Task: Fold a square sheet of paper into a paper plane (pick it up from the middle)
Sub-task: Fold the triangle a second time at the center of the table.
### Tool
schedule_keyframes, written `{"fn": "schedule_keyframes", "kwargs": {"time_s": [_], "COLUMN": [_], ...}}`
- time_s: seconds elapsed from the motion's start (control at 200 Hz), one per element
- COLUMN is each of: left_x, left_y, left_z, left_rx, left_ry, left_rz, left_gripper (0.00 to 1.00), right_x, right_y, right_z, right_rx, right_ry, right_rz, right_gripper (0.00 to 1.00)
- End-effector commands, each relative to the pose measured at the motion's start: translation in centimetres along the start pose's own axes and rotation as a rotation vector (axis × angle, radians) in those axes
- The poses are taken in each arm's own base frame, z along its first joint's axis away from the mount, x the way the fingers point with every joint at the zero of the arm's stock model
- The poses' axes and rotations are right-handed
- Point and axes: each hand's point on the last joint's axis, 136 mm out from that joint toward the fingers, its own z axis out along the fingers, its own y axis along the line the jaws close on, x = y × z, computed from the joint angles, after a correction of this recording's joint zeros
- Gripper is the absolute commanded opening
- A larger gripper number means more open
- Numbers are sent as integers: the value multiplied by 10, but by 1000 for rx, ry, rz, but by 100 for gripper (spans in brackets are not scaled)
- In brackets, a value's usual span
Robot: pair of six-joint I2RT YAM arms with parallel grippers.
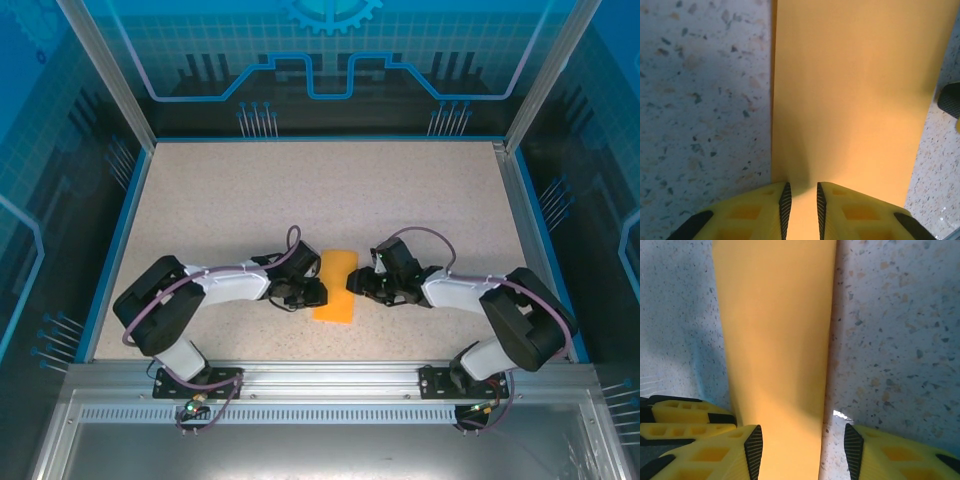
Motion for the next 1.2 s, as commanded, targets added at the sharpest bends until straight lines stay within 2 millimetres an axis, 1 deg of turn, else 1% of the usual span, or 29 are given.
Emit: {"fn": "schedule_keyframes", "kwargs": {"time_s": [0.0,0.24,0.37,0.46,0.55,0.66,0.76,0.825,1.0,1.195], "left_x": [3,14,16,18,19,19,19,18,15,12], "left_y": [20,39,42,44,45,46,43,41,30,11], "left_z": [8,14,14,15,17,17,15,14,7,-3], "left_rx": [-84,-141,-149,-152,-154,-154,-145,-138,-63,36], "left_ry": [19,48,53,57,62,60,58,53,42,44], "left_rz": [30,26,27,30,30,31,30,29,2,-12], "left_gripper": [24,23,23,22,22,23,22,22,23,25], "right_x": [-14,-16,-15,-16,-19,-22,-20,-19,-7,-3], "right_y": [14,15,18,23,22,35,43,45,39,39], "right_z": [2,9,11,9,6,6,3,1,5,10], "right_rx": [-44,-45,-56,-65,-53,-118,-161,-165,-153,-143], "right_ry": [-18,2,7,3,-19,-22,-19,-17,18,17], "right_rz": [2,4,3,-2,-5,-6,-8,-21,-50,-88], "right_gripper": [50,51,51,51,51,50,46,44,39,33]}}
